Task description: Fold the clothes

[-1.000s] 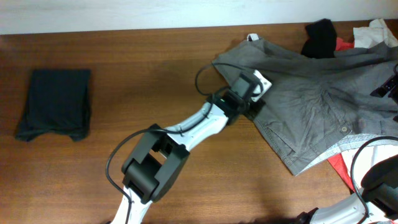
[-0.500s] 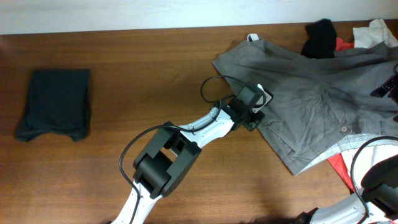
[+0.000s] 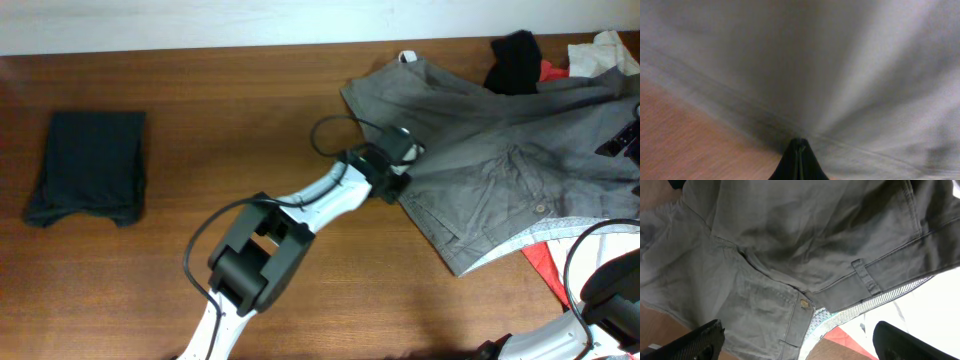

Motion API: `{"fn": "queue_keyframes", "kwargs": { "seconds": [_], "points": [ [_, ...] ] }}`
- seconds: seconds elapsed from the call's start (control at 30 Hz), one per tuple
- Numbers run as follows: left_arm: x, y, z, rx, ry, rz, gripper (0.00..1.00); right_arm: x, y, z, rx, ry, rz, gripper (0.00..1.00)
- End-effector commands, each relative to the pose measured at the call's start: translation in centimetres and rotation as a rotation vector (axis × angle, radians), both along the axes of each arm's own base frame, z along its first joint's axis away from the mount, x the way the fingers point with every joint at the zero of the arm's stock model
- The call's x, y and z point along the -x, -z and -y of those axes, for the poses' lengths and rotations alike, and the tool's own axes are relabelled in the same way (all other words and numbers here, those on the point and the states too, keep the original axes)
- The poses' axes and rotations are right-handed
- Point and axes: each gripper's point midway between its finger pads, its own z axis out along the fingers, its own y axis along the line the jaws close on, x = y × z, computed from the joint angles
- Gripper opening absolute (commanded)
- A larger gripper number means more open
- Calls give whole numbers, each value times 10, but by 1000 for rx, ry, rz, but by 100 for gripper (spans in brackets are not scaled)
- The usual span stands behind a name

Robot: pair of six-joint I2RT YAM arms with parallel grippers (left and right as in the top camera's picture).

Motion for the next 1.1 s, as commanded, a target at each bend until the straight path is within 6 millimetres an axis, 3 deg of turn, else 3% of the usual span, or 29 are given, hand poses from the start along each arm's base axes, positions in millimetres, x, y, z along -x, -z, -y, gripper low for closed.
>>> {"fn": "queue_keyframes", "kwargs": {
  "seconds": [0.0, 0.23, 0.3, 0.4, 0.47, 0.57, 0.67, 0.87, 0.97, 1.07],
  "points": [
    [-17, 64, -106, -269, -179, -68, 0, -3, 1, -3, -4, -16, 6, 99],
    [-48, 59, -155, -185, -291, -140, 0, -3, 1, -3, -4, -16, 6, 99],
    [-54, 48, -159, -166, -302, -150, 0, -3, 1, -3, -4, -16, 6, 99],
    [-68, 14, -152, -136, -303, -126, 0, -3, 1, -3, -4, -16, 6, 99],
    [-72, -18, -129, -66, -263, -119, 0, -3, 1, -3, -4, -16, 6, 99],
    [-66, -52, -91, 28, -183, -124, 0, -3, 1, -3, -4, -16, 6, 99],
    [-46, -68, -45, 97, -81, -134, 0, -3, 1, -3, -4, -16, 6, 99],
    [-8, -58, 16, 104, 18, -131, 0, -3, 1, -3, -4, -16, 6, 99],
    [11, -45, 34, 91, 40, -156, 0, -3, 1, -3, -4, -16, 6, 99],
    [13, -24, 39, 33, 17, -131, 0, -3, 1, -3, -4, -16, 6, 99]
  ]
}}
